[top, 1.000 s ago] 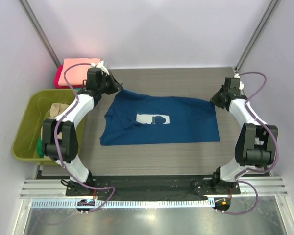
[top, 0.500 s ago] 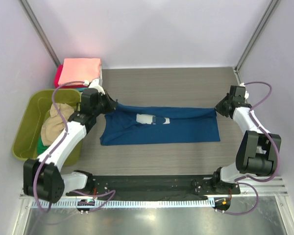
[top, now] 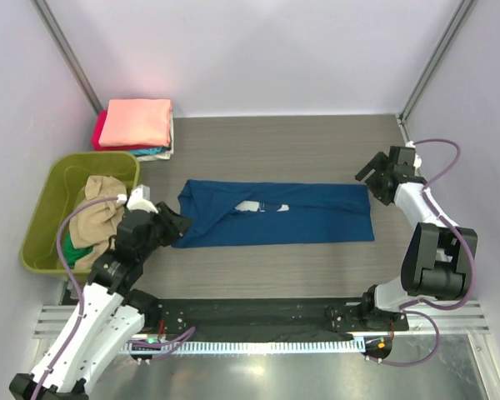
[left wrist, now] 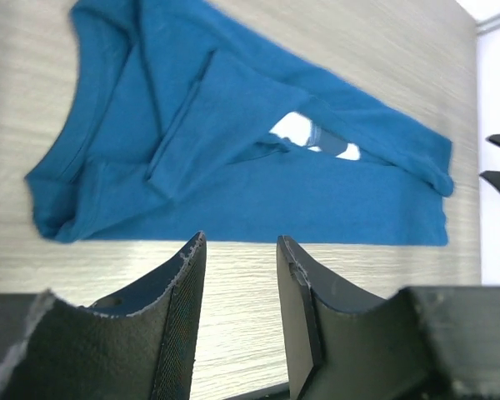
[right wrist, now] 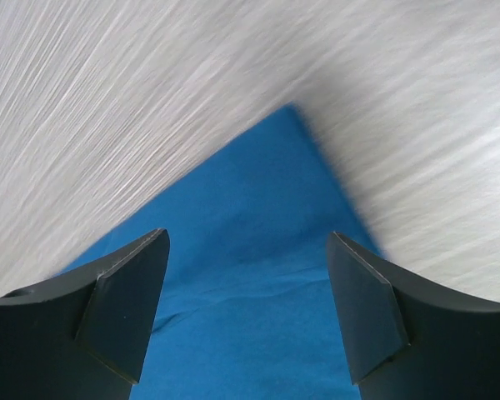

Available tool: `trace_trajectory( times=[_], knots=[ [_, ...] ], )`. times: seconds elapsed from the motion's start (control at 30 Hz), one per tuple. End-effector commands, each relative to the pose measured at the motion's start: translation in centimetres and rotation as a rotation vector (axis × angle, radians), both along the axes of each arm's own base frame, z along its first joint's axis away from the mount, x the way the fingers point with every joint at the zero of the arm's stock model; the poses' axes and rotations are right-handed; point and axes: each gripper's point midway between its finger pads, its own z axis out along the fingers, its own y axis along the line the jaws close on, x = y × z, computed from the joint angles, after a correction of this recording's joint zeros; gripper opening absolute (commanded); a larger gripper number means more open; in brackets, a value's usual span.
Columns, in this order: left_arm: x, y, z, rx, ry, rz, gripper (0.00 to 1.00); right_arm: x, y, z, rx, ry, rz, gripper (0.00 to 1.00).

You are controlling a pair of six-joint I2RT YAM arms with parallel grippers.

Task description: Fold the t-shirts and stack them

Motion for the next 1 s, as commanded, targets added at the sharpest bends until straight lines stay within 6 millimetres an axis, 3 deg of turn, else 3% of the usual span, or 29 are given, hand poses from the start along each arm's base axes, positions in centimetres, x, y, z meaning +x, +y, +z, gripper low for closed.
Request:
trace_trajectory(
  times=[0.0, 0.03, 0.1, 0.17, 0.2, 0.23, 0.33, 0.37, 0.43, 0.47, 0.57, 0.63, 0.67, 0.73, 0.77, 0.83, 0.87, 0.9, 0.93, 0.97],
  knots=[
    [0.3, 0.5, -3.0, 0.01, 0.079, 0.066, 0.41, 2.2, 3.4, 3.0, -0.02, -0.108, 0.109, 0.81],
    [0.6, 0.4, -3.5, 0.015, 0.097, 0.066, 0.4, 2.4, 5.2, 2.5, -0.014, -0.096, 0.164, 0.81],
    [1.8, 0.0, -4.0, 0.03, 0.115, 0.066, 0.38, 2.6, 6.5, 0.5, -0.011, -0.046, 0.209, 0.8],
    [2.8, -0.2, -6.5, 0.088, 0.198, 0.066, 0.38, 2.1, 7.0, -1.4, -0.011, 0.003, 0.225, 0.79],
    [3.8, -0.5, -6.4, 0.094, 0.188, 0.071, 0.36, 2.1, 7.7, -2.1, -0.009, 0.011, 0.245, 0.79],
    [4.3, -0.6, -8.3, 0.124, 0.251, 0.071, 0.36, 1.8, 8.4, -3.4, -0.006, 0.039, 0.262, 0.79],
    [6.1, -2.0, -9.6, 0.124, 0.282, 0.044, 0.35, 0.3, 9.3, -6.1, -0.014, 0.114, 0.278, 0.77],
    [6.4, -2.5, -11.4, 0.147, 0.324, 0.033, 0.35, -0.8, 9.4, -7.2, -0.014, 0.15, 0.274, 0.77],
    [7.4, -3.1, -12.4, 0.161, 0.355, 0.026, 0.33, -1.9, 9.4, -8.2, 0.002, 0.18, 0.264, 0.77],
    [7.7, -3.2, -14.1, 0.182, 0.398, 0.023, 0.32, -2.9, 9.6, -9.0, 0.016, 0.205, 0.269, 0.77],
    [8.7, -3.9, -15.1, 0.191, 0.418, 0.015, 0.3, -5.1, 10.5, -10.2, 0.063, 0.245, 0.281, 0.77],
    [9.6, -4.3, -16.0, 0.193, 0.419, 0.013, 0.29, -6.3, 12.6, -10.4, 0.171, 0.24, 0.337, 0.77],
    [10.0, -4.4, -16.2, 0.194, 0.415, 0.016, 0.29, -8.3, 13.4, -11.6, 0.22, 0.279, 0.335, 0.76],
    [11.5, -4.9, -16.7, 0.207, 0.419, 0.013, 0.29, -10.1, 16.2, -11.3, 0.282, 0.262, 0.408, 0.75],
    [12.1, -5.2, -16.8, 0.212, 0.421, 0.008, 0.29, -12.5, 17.0, -12.3, 0.322, 0.304, 0.389, 0.75],
    [14.6, -6.5, -17.0, 0.219, 0.419, -0.013, 0.29, -13.9, 19.3, -11.2, 0.357, 0.253, 0.42, 0.75],
    [17.1, -7.6, -15.5, 0.21, 0.385, -0.021, 0.29, -16.5, 21.2, -11.4, 0.367, 0.274, 0.485, 0.75],
    [18.2, -8.3, -15.2, 0.221, 0.378, -0.035, 0.29, -17.0, 22.5, -10.0, 0.406, 0.245, 0.482, 0.75],
    [18.9, -8.9, -16.5, 0.259, 0.4, -0.063, 0.29, -17.4, 23.0, -9.4, 0.403, 0.223, 0.479, 0.75],
    [19.4, -9.3, -16.4, 0.282, 0.42, -0.077, 0.29, -19.7, 24.7, -9.1, 0.4, 0.233, 0.552, 0.75]
  ],
)
